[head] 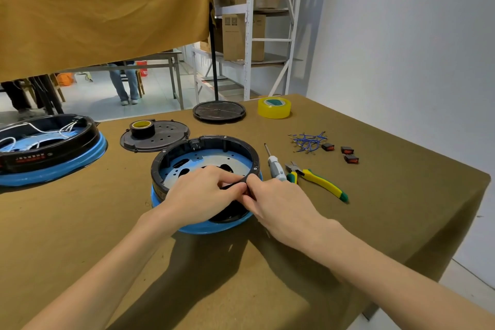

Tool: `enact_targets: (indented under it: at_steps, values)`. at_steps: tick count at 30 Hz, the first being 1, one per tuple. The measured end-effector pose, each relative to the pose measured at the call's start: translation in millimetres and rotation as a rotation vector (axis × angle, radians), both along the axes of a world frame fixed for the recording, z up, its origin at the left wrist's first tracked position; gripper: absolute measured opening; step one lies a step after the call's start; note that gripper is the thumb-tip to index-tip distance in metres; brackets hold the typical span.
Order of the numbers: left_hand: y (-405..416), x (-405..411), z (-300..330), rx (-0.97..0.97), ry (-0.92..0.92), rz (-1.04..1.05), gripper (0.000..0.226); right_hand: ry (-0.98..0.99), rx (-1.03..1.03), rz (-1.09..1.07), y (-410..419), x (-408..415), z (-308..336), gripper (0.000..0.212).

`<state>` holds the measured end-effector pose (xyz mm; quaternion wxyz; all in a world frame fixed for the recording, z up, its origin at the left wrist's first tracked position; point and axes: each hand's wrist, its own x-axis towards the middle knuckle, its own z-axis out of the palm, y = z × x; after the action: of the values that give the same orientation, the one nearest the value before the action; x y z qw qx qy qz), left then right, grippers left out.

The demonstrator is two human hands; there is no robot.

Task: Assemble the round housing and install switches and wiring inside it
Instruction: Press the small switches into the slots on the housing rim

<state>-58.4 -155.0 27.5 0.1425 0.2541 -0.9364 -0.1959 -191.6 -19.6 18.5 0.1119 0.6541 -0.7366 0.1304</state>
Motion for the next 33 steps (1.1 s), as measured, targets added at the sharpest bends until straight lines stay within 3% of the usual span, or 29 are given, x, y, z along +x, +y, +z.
enact_targets:
  at_steps: [2, 5, 7, 11, 16, 21, 27, 33]
  values:
    - [-0.9, 0.8, 0.5, 0.013, -0.003, -0.019, 0.026, -0.015, 0.095, 0.043, 0.9, -9.6, 12.5, 0.034]
    - [-2.2, 1.3, -0.4, -0.007, -0.009, -0.015, 0.028, -0.209, 0.106, 0.117, 1.2, -32.9, 32.1, 0.029]
    - [-2.4, 0.9, -1.1, 0.001, -0.012, -0.004, 0.028, -0.294, 0.057, 0.159, -3.4, -47.5, 37.8, 0.036]
    - [-4.1, 1.1, -2.8, -0.011, -0.008, -0.005, 0.030, -0.393, 0.208, 0.236, -25.1, -61.8, 41.1, 0.048]
    - [-5.6, -0.2, -5.5, -0.025, 0.007, 0.009, 0.034, -0.371, 0.330, 0.261, -43.8, -69.7, 49.4, 0.041]
    - [-3.0, 0.1, -5.4, -0.014, 0.036, 0.022, 0.037, -0.415, 0.299, 0.264, -43.5, -68.6, 44.0, 0.040]
    - [-0.3, -0.8, -3.2, -0.018, 0.022, 0.051, 0.021, -0.426, 0.255, 0.302, -38.2, -66.5, 41.3, 0.035]
    - [0.3, -3.1, -5.5, -0.081, -0.012, 0.088, 0.041, -0.399, 0.163, 0.333, -32.6, -66.0, 27.6, 0.028]
